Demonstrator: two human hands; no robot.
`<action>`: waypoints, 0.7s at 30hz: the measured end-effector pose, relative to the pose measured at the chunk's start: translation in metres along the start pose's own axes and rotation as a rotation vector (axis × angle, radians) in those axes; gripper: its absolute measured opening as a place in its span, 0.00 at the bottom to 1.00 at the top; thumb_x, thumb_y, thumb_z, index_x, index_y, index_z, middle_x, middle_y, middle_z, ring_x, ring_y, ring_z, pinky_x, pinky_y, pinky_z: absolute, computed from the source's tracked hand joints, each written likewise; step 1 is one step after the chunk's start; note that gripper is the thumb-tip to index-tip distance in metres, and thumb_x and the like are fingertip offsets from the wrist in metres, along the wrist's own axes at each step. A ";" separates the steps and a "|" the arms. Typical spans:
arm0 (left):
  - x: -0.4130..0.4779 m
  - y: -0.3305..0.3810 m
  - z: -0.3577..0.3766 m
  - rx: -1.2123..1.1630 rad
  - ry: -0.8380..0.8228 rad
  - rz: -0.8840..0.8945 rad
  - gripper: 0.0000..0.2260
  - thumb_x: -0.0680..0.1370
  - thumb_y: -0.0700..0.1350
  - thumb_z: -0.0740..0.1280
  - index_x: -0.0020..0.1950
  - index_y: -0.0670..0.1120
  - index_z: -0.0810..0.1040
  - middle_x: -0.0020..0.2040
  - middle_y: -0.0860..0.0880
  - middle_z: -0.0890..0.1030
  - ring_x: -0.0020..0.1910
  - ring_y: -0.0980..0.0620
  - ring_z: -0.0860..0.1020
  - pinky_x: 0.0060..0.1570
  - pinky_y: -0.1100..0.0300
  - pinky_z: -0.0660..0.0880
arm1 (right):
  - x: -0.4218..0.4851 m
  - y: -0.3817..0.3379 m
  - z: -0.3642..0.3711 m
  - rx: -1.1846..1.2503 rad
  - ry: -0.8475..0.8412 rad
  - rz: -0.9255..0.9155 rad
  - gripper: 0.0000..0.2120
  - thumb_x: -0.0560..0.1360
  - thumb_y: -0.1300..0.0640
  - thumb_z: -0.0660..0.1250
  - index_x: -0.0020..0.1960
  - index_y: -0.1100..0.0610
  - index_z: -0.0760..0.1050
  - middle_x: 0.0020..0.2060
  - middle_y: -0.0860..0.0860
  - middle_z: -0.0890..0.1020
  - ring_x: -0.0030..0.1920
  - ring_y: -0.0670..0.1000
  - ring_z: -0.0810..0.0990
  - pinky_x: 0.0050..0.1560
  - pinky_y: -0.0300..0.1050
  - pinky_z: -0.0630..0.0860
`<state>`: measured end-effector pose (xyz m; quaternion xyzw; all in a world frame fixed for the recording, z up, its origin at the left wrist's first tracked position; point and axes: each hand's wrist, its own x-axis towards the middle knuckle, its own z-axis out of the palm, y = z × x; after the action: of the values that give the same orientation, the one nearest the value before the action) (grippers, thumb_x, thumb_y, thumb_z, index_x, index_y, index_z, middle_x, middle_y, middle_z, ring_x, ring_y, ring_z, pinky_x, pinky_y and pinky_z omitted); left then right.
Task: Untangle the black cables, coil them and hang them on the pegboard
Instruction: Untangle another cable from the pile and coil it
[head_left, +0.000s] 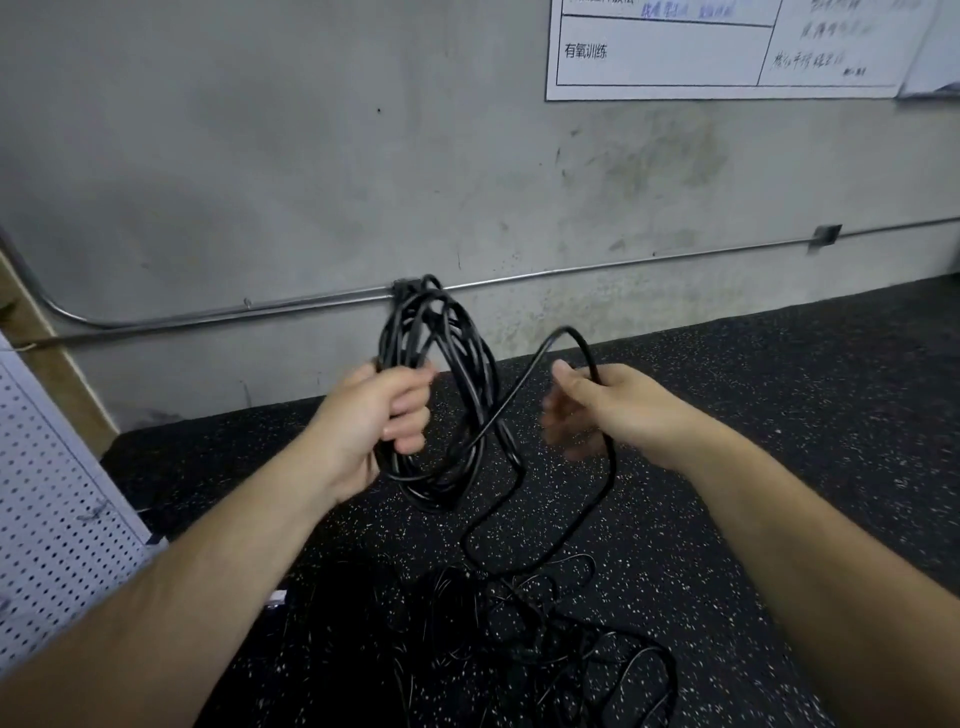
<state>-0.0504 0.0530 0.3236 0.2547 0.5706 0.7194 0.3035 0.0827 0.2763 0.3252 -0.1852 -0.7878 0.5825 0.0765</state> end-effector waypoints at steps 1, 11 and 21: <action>0.002 0.004 -0.006 -0.014 0.026 0.016 0.06 0.81 0.42 0.65 0.46 0.44 0.71 0.25 0.54 0.63 0.20 0.58 0.61 0.20 0.65 0.62 | 0.002 0.004 -0.009 -0.068 0.018 0.036 0.19 0.81 0.43 0.65 0.48 0.60 0.78 0.36 0.53 0.84 0.39 0.55 0.86 0.51 0.55 0.84; 0.004 -0.004 -0.006 0.392 0.322 0.116 0.16 0.80 0.59 0.68 0.59 0.49 0.78 0.28 0.56 0.66 0.26 0.56 0.63 0.27 0.60 0.63 | -0.003 -0.018 -0.024 0.123 -0.216 0.087 0.31 0.70 0.23 0.59 0.34 0.52 0.65 0.31 0.48 0.64 0.33 0.50 0.61 0.40 0.49 0.62; 0.000 -0.014 0.007 0.476 0.284 0.160 0.21 0.71 0.65 0.72 0.49 0.48 0.77 0.28 0.54 0.68 0.26 0.53 0.65 0.29 0.57 0.64 | -0.001 -0.034 -0.012 0.206 -0.391 0.118 0.35 0.68 0.19 0.55 0.33 0.52 0.63 0.34 0.50 0.62 0.34 0.51 0.62 0.46 0.52 0.66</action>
<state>-0.0434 0.0598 0.3112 0.2596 0.7383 0.6154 0.0943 0.0806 0.2779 0.3614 -0.1057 -0.7117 0.6881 -0.0936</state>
